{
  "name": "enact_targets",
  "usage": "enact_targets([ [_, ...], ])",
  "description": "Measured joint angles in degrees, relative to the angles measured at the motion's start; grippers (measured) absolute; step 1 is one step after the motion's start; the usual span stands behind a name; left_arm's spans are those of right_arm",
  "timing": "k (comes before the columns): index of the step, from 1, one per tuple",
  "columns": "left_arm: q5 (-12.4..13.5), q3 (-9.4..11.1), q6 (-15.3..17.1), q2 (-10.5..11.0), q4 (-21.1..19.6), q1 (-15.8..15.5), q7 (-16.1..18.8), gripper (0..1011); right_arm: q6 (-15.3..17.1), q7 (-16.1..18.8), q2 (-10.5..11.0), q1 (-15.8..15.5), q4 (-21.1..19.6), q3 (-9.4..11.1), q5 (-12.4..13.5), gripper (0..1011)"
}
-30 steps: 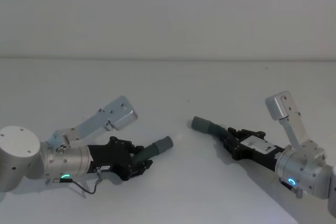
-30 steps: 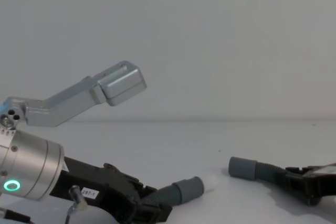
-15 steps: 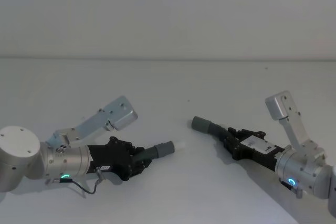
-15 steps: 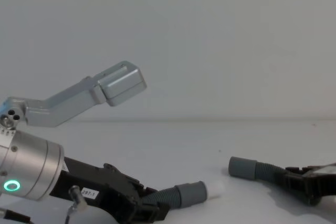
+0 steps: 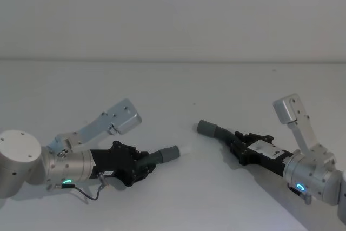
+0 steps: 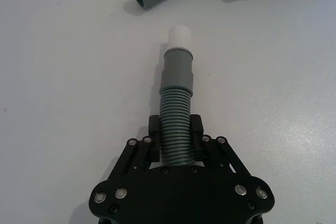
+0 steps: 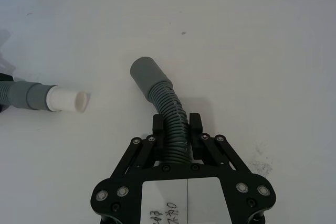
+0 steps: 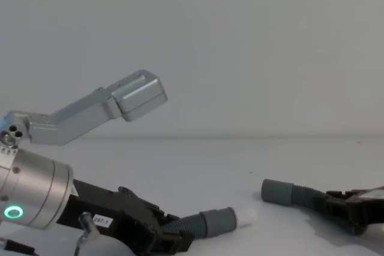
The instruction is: Use both hands to pick up one end of the pipe from the table, align the ends, and insert them.
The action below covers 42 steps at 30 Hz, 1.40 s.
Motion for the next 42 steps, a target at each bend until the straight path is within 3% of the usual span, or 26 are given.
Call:
enact_targets([
  [7, 0.0, -0.2, -0.4, 0.0, 0.0, 0.0, 0.0, 325, -0.2, 0.0, 0.1, -0.2, -0.3, 0.2, 0.0, 274],
  [12, -0.3, -1.0, -2.7, 0.1, -0.2, 0.1, 0.0, 325, -1.0, -0.1, 0.8, -0.8, -1.2, 0.7, -0.2, 274],
  [23, -1.5, -3.0, -9.1, 0.8, -0.7, -1.1, -1.5, 325, -3.1, 0.8, 5.3, -4.6, -7.9, 3.8, -0.6, 274],
  [33, -2.4, -3.7, -15.6, 1.9, 0.3, -4.8, -6.8, 325, -3.5, 2.8, 10.4, -7.8, -13.5, 5.6, -0.9, 274],
  [42, -1.9, -2.5, -20.5, 3.2, 1.8, -8.9, -12.9, 325, -3.5, 4.1, 13.8, -9.2, -16.7, 6.3, -1.6, 274],
])
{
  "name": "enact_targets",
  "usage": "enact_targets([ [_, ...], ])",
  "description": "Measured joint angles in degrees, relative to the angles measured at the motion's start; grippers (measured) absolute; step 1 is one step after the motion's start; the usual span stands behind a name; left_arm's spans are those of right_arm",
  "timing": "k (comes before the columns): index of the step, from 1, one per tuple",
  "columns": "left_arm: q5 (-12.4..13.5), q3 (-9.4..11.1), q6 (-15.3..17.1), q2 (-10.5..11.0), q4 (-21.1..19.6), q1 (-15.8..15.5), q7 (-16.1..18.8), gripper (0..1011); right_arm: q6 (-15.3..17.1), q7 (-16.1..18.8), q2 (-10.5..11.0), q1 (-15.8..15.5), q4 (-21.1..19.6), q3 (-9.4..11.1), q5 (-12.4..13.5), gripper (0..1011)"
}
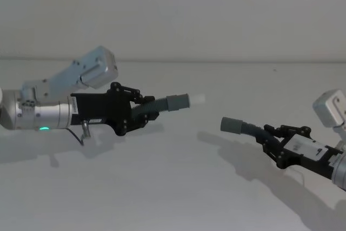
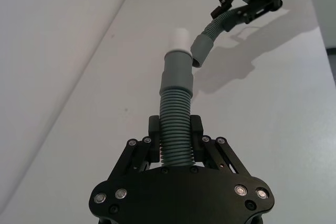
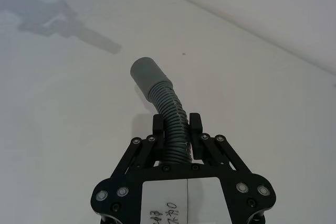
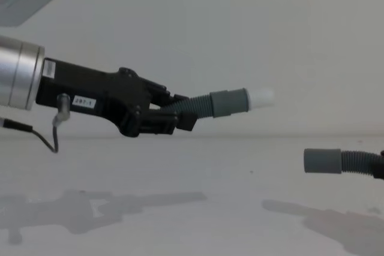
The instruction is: Use both hands to pick up one end of the pipe from the table, align the ends, and insert them.
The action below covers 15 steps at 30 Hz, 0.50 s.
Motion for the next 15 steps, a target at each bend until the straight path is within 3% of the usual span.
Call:
enact_targets([
  [15, 0.6, 0.9, -3.2, 0.9, 1.1, -2.9, -4.2, 325, -1.5, -0.2, 0.7, -1.0, -2.4, 1.9, -0.2, 274],
])
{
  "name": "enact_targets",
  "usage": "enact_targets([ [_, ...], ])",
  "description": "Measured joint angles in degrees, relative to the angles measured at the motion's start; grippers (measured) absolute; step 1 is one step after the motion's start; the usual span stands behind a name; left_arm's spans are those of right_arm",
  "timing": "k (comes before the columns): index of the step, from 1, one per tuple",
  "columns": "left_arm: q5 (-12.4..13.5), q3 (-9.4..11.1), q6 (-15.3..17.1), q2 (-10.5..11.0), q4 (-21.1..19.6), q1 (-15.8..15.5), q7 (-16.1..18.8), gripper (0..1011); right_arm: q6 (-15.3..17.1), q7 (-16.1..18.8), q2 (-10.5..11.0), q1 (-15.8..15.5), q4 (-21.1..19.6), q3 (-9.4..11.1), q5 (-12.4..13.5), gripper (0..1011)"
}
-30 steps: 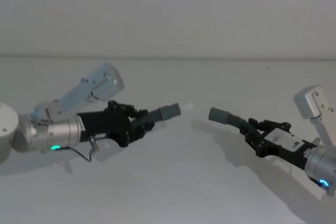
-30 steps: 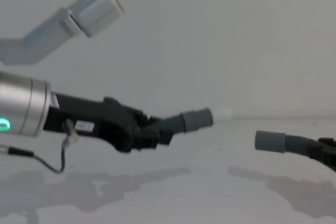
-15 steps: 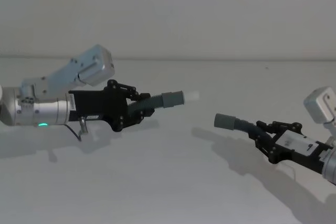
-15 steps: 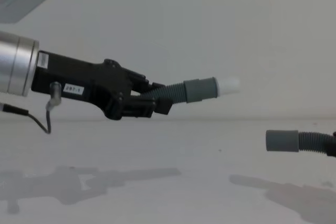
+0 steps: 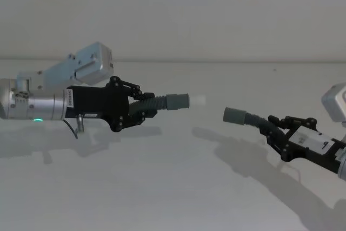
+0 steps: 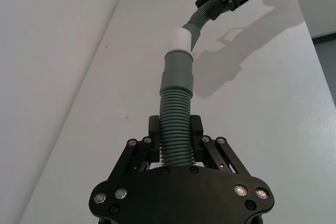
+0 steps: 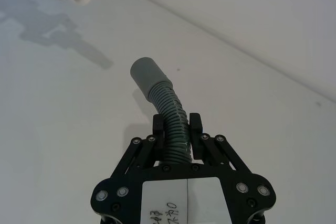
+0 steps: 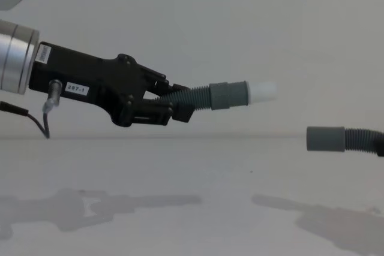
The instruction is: Use both hands to pick up one end of the pipe from the table, align the ends, and insert them.
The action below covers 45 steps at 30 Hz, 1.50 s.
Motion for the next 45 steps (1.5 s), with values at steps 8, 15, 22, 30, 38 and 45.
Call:
enact_targets([
  [8, 0.1, 0.2, -0.6, 0.2, 0.2, -0.6, -0.8, 325, -0.4, 0.3, 0.2, 0.2, -1.0, 0.1, 0.1, 274],
  [15, 0.2, 0.2, -0.9, 0.3, 0.3, -0.8, -1.2, 325, -0.8, 0.8, 0.8, 0.3, -2.2, 0.1, 0.2, 274],
  [22, 0.2, 0.3, -1.1, 0.3, 0.4, -1.0, -1.4, 325, -1.1, 1.3, 1.6, 0.4, -3.7, 0.1, 0.5, 274],
  [30, 0.2, 0.3, -1.2, 0.3, 0.4, -1.1, -1.6, 325, -1.3, 1.7, 2.4, 0.5, -5.5, 0.0, 0.6, 274],
  [38, 0.2, 0.3, -1.3, 0.4, 0.5, -1.1, -1.7, 325, -1.4, 1.9, 3.0, 0.7, -6.9, -0.2, 0.7, 274],
  [45, 0.2, 0.3, -1.3, 0.4, 0.5, -1.2, -1.7, 325, -1.4, 2.0, 3.4, 0.8, -7.8, -0.2, 0.6, 274],
])
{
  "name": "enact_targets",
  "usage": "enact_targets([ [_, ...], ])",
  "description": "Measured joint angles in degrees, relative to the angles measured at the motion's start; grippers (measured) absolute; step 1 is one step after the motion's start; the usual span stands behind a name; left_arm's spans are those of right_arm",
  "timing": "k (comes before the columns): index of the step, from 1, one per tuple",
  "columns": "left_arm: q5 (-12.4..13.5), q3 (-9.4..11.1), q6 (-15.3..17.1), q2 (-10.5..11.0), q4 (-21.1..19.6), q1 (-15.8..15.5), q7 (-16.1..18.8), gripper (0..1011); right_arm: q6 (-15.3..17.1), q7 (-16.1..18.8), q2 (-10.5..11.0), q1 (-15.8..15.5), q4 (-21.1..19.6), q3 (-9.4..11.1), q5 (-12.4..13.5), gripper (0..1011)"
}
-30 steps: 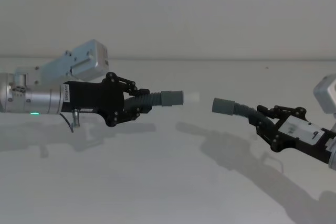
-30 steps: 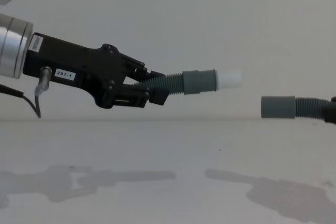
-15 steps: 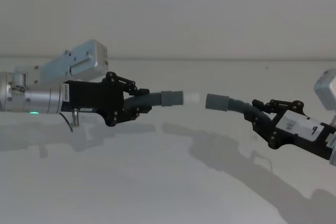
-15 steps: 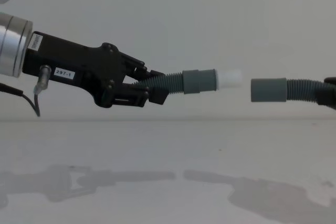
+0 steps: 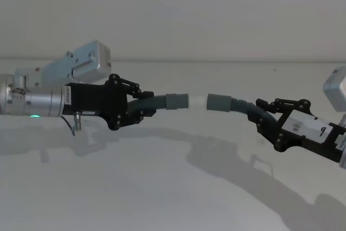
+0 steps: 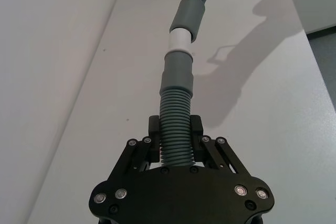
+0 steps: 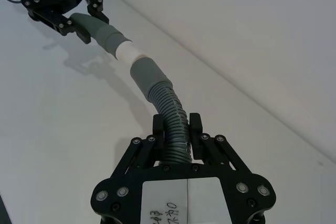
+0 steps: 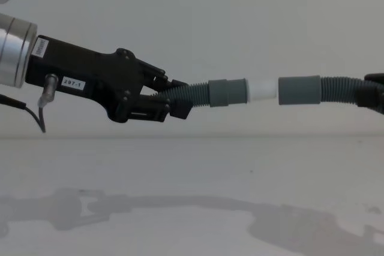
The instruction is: Use both hands to pick up one end of the pipe from the table, align the ends, and insert them.
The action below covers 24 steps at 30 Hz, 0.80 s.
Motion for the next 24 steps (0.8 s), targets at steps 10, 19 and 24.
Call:
enact_targets([
  [10, 0.0, 0.0, 0.0, 0.0, 0.0, 0.0, 0.0, 325, 0.1, 0.2, 0.6, 0.1, -1.1, -0.2, -0.2, 274],
  [19, 0.0, 0.0, 0.0, 0.0, 0.0, 0.0, 0.0, 325, 0.2, 0.3, 0.7, 0.2, -1.5, -0.4, -0.6, 274],
  [24, 0.0, 0.0, 0.0, 0.0, 0.0, 0.0, 0.0, 325, 0.3, 0.2, 0.5, 0.4, -1.6, -0.5, -0.9, 274],
])
